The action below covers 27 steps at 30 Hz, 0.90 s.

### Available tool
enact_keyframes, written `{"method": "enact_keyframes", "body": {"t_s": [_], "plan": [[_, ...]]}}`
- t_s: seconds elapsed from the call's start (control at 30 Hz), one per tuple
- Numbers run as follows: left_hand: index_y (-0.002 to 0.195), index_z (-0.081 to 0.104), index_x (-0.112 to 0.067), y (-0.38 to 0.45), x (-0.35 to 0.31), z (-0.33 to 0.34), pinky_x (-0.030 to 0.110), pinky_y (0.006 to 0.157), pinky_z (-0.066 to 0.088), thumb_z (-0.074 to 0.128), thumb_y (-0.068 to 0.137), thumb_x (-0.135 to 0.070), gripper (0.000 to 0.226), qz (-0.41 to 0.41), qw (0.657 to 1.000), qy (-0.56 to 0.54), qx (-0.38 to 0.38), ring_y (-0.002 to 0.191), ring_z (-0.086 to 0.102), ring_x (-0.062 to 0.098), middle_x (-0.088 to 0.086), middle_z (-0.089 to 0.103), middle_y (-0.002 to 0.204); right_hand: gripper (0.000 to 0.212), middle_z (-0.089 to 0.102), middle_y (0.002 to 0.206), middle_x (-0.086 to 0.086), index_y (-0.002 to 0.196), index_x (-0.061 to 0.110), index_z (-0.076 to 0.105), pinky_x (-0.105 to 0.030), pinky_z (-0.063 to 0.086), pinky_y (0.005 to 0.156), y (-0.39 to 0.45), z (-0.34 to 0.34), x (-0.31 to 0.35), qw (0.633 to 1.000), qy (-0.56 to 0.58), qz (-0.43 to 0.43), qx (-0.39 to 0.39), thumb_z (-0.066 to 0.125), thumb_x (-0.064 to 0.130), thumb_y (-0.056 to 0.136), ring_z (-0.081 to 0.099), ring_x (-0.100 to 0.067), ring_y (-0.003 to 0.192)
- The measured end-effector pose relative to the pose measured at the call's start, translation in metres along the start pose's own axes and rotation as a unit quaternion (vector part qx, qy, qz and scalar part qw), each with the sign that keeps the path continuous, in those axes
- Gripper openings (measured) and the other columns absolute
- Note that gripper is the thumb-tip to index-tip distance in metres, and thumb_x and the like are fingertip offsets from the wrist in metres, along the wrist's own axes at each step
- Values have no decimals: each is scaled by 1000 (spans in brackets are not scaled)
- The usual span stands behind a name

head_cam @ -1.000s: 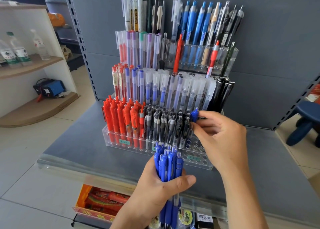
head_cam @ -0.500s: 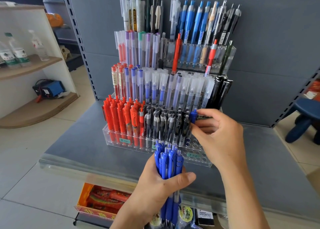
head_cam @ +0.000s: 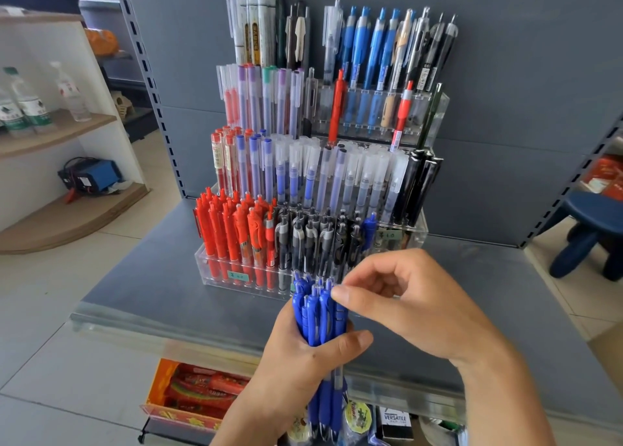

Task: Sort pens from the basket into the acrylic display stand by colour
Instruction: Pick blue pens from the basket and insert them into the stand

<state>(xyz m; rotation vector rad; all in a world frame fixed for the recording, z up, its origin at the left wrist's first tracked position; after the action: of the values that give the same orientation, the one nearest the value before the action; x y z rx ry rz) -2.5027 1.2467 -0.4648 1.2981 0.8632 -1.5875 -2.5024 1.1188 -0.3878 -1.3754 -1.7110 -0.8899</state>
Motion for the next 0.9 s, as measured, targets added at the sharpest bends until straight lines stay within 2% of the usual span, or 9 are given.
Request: {"method": "enact_keyframes", "body": {"t_s": [0.1,0.2,0.33,0.43,0.5,0.63,0.7,0.8,0.9], "plan": [[109,70,-7,1,0,1,40,88,60,82,76,-12,35,8,1000,-5,15,95,69,36,29,68,101,7,76,78,4,81,25,80,-26,58,69,-1,-1,2,1000,1,-8,12,85,29,79,71,-11,73],[111,71,-10,1,0,2,48,93,58,82,77,-10,36,15,1000,-7,17,108,63,47,35,64,111,6,76,76,6,78,27,81,-25,57,69,-2,-3,1,1000,-16,-6,14,86,28,78,70,-8,72],[109,71,-12,2,-1,1,38,89,59,88,72,-14,40,33,999,-12,2,98,69,39,29,68,104,6,77,74,4,77,22,81,-23,56,67,-1,-4,3,1000,5,-12,-11,87,21,77,71,-9,70],[95,59,0,1,0,-3,30,69,53,93,65,-29,54,38,999,-7,-15,69,52,28,23,52,76,9,76,73,-1,75,17,80,-20,53,64,0,-7,4,997,57,-29,-45,87,11,77,71,-12,68],[91,49,5,0,2,-6,26,62,46,94,62,-33,65,34,999,1,-28,66,43,20,13,43,71,11,76,72,-4,75,14,79,-20,53,62,0,-13,4,989,113,-42,-83,89,8,74,69,-12,66],[88,46,5,0,5,-6,42,62,48,96,61,-36,70,24,999,9,-31,63,42,21,11,40,69,8,76,74,-7,78,11,78,-21,55,64,-1,-30,-1,962,203,-68,-169,80,13,71,69,-14,67],[87,47,3,0,4,-6,37,61,48,96,60,-35,68,25,999,12,-34,62,43,20,9,42,68,11,76,77,-7,82,11,77,-21,55,65,-2,-31,-1,961,213,-69,-161,80,15,72,69,-13,68],[84,51,-1,-1,-1,-4,27,60,46,94,61,-32,58,34,999,20,-22,63,43,20,10,44,69,24,77,85,-7,94,20,78,-26,58,72,-1,-20,-1,976,195,-48,-80,83,18,71,73,-18,77],[82,53,-2,-2,-4,-2,26,60,47,91,64,-24,48,33,999,30,-13,61,46,19,8,49,67,34,78,87,-7,98,27,78,-29,60,76,1,-16,-2,984,164,-33,-56,90,20,67,76,-23,81]]}}
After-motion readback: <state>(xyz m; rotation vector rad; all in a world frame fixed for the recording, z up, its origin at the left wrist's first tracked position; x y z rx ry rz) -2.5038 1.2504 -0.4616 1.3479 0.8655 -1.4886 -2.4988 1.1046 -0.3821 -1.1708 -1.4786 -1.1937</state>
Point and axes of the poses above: each hand's wrist, its own y-axis towards the middle knuckle, its own z-axis out of the palm, x = y × z, the point moved 7 cm from there along y, towards the middle knuckle
